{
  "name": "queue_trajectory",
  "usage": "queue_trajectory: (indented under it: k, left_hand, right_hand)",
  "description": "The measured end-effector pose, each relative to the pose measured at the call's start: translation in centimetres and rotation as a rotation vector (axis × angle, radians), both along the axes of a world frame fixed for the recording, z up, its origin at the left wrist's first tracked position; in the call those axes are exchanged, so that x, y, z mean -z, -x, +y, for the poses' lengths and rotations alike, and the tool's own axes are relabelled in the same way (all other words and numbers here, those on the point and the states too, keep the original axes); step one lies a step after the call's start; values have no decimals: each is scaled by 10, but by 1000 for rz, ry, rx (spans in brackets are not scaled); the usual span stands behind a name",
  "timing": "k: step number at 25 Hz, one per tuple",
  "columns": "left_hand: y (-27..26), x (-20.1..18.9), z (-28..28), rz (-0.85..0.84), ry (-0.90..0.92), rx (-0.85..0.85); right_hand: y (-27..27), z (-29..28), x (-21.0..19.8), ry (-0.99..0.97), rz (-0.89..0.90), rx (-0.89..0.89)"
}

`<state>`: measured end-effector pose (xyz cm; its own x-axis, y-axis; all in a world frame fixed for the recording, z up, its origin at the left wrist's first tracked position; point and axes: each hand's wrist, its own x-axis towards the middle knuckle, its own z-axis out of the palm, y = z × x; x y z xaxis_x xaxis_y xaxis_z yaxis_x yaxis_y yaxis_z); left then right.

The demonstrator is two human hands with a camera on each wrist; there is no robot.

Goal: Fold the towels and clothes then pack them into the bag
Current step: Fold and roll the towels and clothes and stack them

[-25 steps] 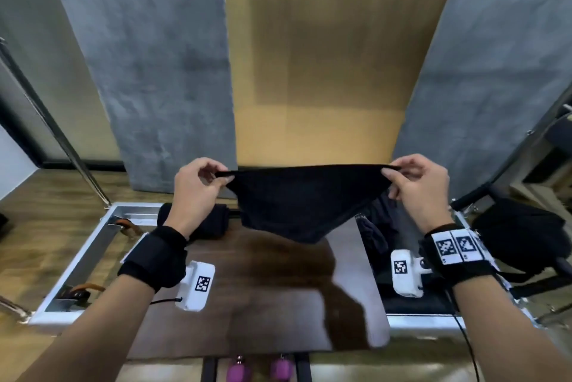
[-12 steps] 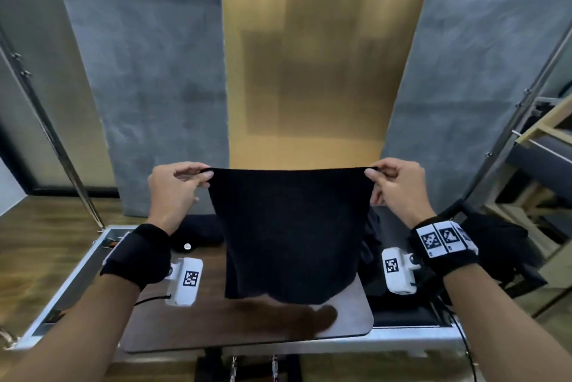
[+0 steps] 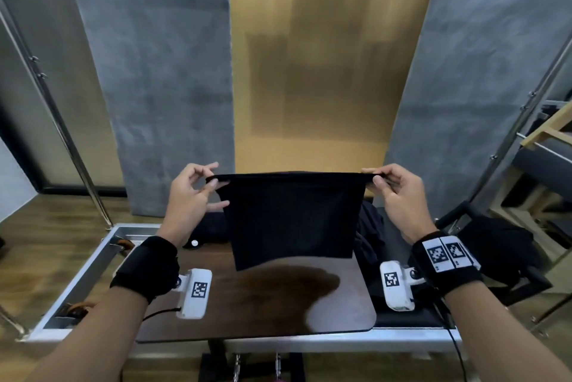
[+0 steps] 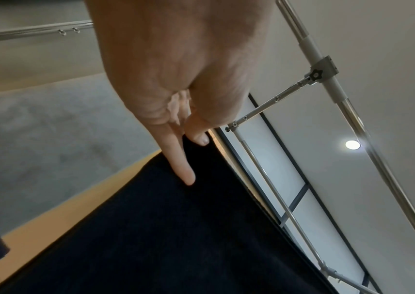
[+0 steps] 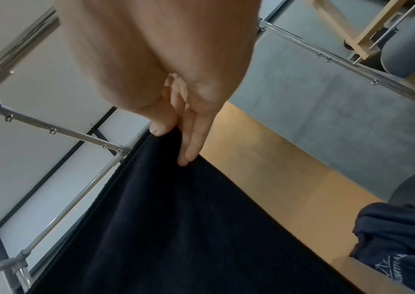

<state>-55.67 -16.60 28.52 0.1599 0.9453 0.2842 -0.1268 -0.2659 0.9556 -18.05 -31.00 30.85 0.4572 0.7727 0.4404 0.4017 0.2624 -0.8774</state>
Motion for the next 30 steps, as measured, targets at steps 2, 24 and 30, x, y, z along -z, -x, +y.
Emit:
queue_trajectory:
  k: [2, 24, 30]
  left_hand:
    - [3, 9, -3, 1, 23, -19]
    - [-11, 33, 22, -181, 12, -11]
    - [1, 120, -21, -36, 140, -75]
  right_hand:
    - [0, -7, 5, 55, 16, 41]
    - [-5, 22, 28, -4, 188, 9]
    - [11, -21, 116, 165, 234, 66]
